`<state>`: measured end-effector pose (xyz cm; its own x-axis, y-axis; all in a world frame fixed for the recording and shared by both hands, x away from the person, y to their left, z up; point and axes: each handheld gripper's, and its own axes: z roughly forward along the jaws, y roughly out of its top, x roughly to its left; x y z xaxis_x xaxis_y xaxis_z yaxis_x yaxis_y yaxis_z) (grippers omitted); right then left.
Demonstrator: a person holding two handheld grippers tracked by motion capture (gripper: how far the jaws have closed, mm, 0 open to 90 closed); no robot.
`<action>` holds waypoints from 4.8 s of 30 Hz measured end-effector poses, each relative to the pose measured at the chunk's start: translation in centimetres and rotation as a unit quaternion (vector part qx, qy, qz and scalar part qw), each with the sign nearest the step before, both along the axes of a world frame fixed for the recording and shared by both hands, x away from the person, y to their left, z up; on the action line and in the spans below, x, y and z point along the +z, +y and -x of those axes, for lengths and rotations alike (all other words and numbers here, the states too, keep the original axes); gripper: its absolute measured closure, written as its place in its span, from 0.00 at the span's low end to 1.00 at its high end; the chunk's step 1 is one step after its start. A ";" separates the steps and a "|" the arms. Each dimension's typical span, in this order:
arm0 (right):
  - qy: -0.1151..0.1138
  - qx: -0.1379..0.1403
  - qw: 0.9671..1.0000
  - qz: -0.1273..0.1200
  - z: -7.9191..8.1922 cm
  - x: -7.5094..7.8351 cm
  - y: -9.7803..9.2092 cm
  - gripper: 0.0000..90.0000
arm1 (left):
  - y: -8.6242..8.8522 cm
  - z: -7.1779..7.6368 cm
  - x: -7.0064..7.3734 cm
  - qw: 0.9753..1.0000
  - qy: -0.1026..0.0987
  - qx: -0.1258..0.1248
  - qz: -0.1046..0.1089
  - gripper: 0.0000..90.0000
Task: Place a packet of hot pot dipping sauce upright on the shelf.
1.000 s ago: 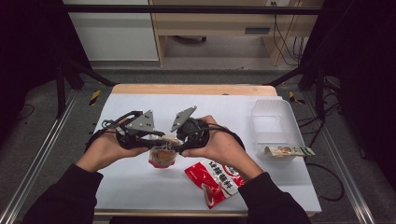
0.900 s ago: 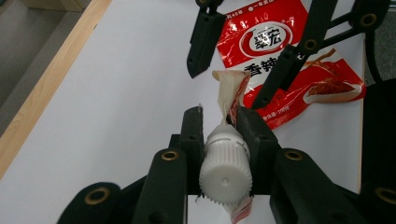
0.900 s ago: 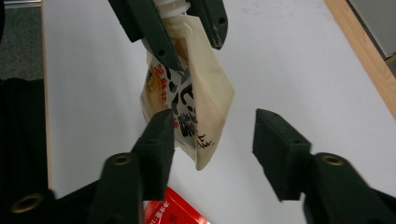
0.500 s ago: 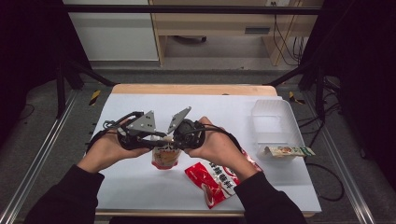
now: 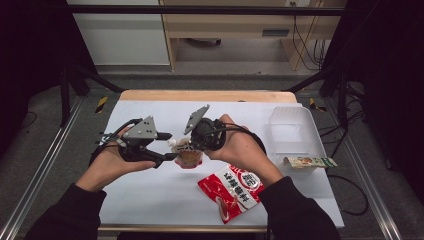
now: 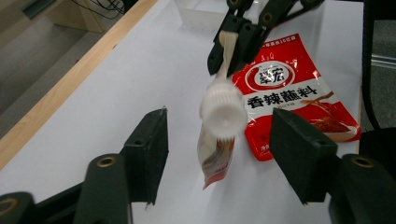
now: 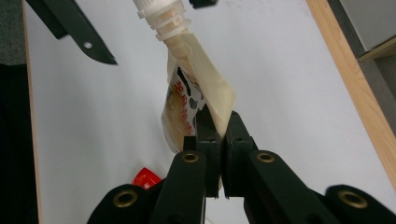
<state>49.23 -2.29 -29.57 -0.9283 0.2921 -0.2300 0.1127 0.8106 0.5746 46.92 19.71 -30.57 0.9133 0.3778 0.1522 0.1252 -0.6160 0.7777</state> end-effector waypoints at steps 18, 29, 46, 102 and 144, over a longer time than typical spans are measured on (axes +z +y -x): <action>-0.034 -0.019 0.999 0.001 -1.5 2.5 -6.3 0.98 | 3.5 1.3 -5.0 0.996 -0.001 0.080 0.027 0.16; -0.056 -0.038 0.998 -0.005 -2.8 4.2 -10.3 0.98 | 6.9 2.7 -10.4 0.989 0.002 0.142 0.043 0.12; -0.099 -0.087 0.991 -0.010 -4.2 6.1 -16.5 0.98 | 10.5 3.6 -13.9 0.974 0.008 0.221 0.049 0.09; -0.031 -0.177 0.984 0.000 -1.8 -3.5 -28.6 0.98 | 11.2 3.3 -14.6 0.970 0.008 0.238 0.038 0.09; 0.002 -0.189 0.982 -0.015 -2.0 -5.3 -28.5 0.91 | 10.9 3.3 -14.7 0.972 0.012 0.231 0.031 0.10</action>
<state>51.20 -30.76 -34.90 -0.7535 0.6224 -0.2118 0.4048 0.6930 0.5966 43.59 30.62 -45.29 0.6476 0.7559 0.0965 0.3956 -0.4417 0.8052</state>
